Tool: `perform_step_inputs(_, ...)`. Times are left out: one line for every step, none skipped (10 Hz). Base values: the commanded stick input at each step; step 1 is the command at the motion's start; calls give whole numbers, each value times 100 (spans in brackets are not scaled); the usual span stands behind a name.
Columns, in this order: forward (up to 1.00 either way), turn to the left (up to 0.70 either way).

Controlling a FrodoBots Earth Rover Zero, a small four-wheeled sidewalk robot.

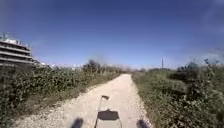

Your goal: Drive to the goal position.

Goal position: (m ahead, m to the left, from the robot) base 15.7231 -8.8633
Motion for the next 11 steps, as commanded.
perform_step_inputs(50,0)
perform_step_inputs(50,0)
perform_step_inputs(50,0)
perform_step_inputs(50,0)
perform_step_inputs(50,0)
perform_step_inputs(50,0)
perform_step_inputs(50,0)
perform_step_inputs(50,0)
perform_step_inputs(50,0)
perform_step_inputs(50,0)
perform_step_inputs(50,0)
